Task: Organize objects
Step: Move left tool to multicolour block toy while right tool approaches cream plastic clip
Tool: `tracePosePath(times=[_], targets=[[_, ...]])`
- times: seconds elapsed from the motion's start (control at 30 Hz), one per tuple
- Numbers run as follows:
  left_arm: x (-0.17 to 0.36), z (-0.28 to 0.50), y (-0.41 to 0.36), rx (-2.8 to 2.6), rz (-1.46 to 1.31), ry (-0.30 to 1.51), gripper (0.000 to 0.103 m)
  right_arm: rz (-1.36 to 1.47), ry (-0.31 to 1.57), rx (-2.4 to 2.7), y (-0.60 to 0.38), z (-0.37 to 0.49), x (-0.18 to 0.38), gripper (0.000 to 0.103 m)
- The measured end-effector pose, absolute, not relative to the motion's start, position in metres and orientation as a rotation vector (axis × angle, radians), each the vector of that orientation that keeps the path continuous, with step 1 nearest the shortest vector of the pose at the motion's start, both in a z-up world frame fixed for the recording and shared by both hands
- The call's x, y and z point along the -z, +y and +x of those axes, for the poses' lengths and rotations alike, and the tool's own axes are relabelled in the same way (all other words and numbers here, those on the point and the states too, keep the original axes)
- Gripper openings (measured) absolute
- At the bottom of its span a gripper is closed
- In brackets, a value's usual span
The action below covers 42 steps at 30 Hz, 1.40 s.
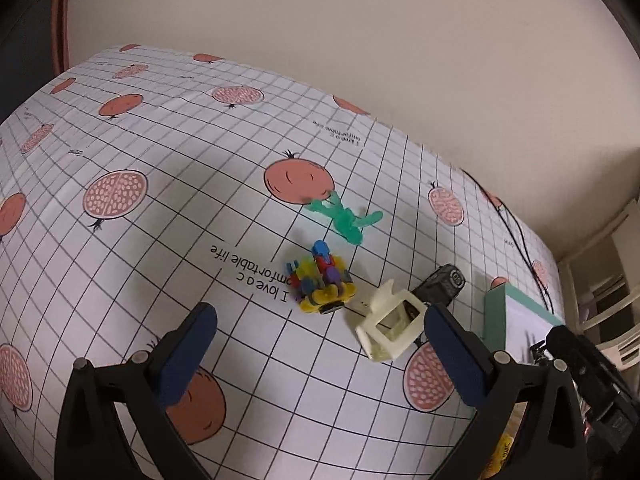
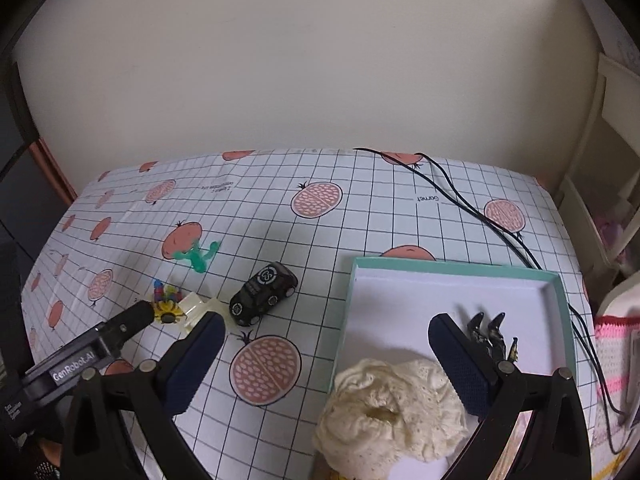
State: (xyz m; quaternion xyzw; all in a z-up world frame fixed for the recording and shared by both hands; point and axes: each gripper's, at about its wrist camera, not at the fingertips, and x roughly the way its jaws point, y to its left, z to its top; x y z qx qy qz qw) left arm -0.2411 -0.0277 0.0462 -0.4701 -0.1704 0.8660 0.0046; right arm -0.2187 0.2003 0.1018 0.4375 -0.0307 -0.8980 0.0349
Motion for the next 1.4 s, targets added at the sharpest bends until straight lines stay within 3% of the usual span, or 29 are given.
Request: tracePosePath(times=[0.47, 0.7, 0.9, 1.4], targets=[[-0.034, -0.267, 0.016, -2.646, -1.497, -0.212, 0.103, 1.382, -0.032, 2.762, 0.197, -0.246, -0.09, 0.103], [-0.027, -0.275, -0.03, -2.656, -1.488, -0.502, 0.103, 1.388, -0.024, 2.739, 0.191, -0.256, -0.083, 0.103], [-0.027, -0.279, -0.049, -2.67, -1.474, -0.577, 0.103, 1.396, 0.011, 2.702, 0.169, -0.263, -0.075, 0.103], [-0.019, -0.281, -0.05, -2.737, -1.568, -0.453, 0.101, 1.407, 0.071, 2.645, 0.135, -0.263, -0.057, 0.103]])
